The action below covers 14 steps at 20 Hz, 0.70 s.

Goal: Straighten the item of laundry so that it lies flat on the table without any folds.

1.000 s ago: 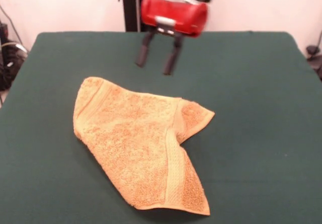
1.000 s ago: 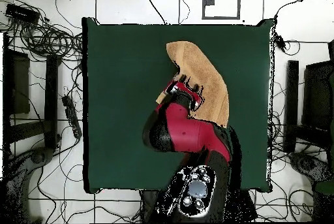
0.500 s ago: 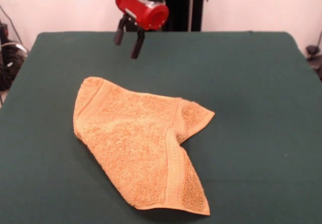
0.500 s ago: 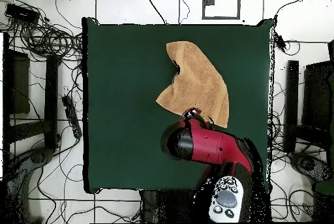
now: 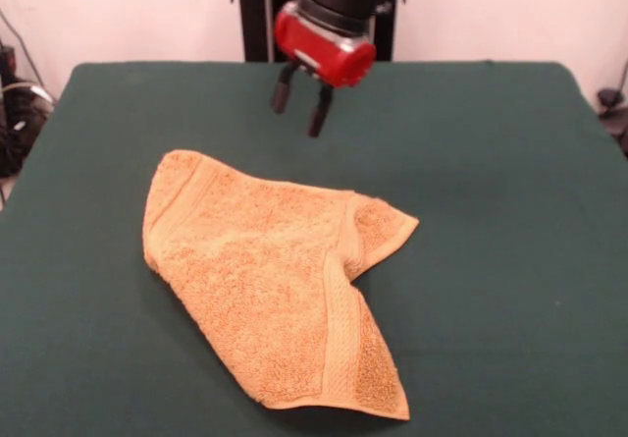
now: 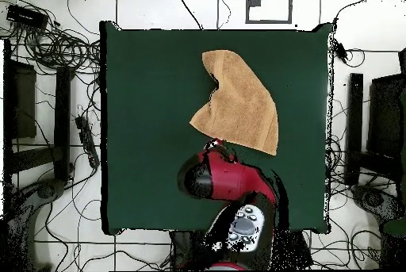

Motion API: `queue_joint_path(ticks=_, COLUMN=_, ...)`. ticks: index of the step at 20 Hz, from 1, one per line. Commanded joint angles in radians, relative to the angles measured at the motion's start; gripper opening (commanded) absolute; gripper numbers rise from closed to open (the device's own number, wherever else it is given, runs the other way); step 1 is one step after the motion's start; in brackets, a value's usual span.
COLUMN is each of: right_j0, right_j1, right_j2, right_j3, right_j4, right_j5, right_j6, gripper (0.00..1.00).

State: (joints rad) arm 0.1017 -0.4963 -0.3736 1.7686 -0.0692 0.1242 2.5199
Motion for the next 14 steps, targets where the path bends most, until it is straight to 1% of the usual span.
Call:
queue_joint_path(ticks=1, right_j0=0.180, right_j1=0.160, right_j2=-0.007, right_j3=0.000, right_j4=0.146, right_j5=-0.176, right_j6=0.275, gripper=1.00)
queue_joint_path(ticks=2, right_j0=0.207, right_j1=0.176, right_j2=-0.034, right_j3=-0.011, right_j4=0.171, right_j5=-0.194, right_j6=0.275, gripper=1.00)
queue_joint_path(ticks=3, right_j0=0.254, right_j1=0.202, right_j2=-0.092, right_j3=-0.024, right_j4=0.217, right_j5=-0.227, right_j6=0.283, gripper=1.00)
queue_joint_path(ticks=6, right_j0=0.347, right_j1=0.233, right_j2=-0.226, right_j3=-0.031, right_j4=0.319, right_j5=-0.259, right_j6=0.265, gripper=1.00)
queue_joint_path(ticks=9, right_j0=0.359, right_j1=0.197, right_j2=-0.309, right_j3=-0.043, right_j4=0.332, right_j5=-0.233, right_j6=0.182, gripper=1.00)
queue_joint_path(ticks=11, right_j0=0.352, right_j1=0.169, right_j2=-0.338, right_j3=-0.053, right_j4=0.318, right_j5=-0.207, right_j6=0.135, gripper=1.00)
queue_joint_path(ticks=14, right_j0=0.328, right_j1=0.128, right_j2=-0.355, right_j3=-0.069, right_j4=0.277, right_j5=-0.180, right_j6=0.078, gripper=1.00)
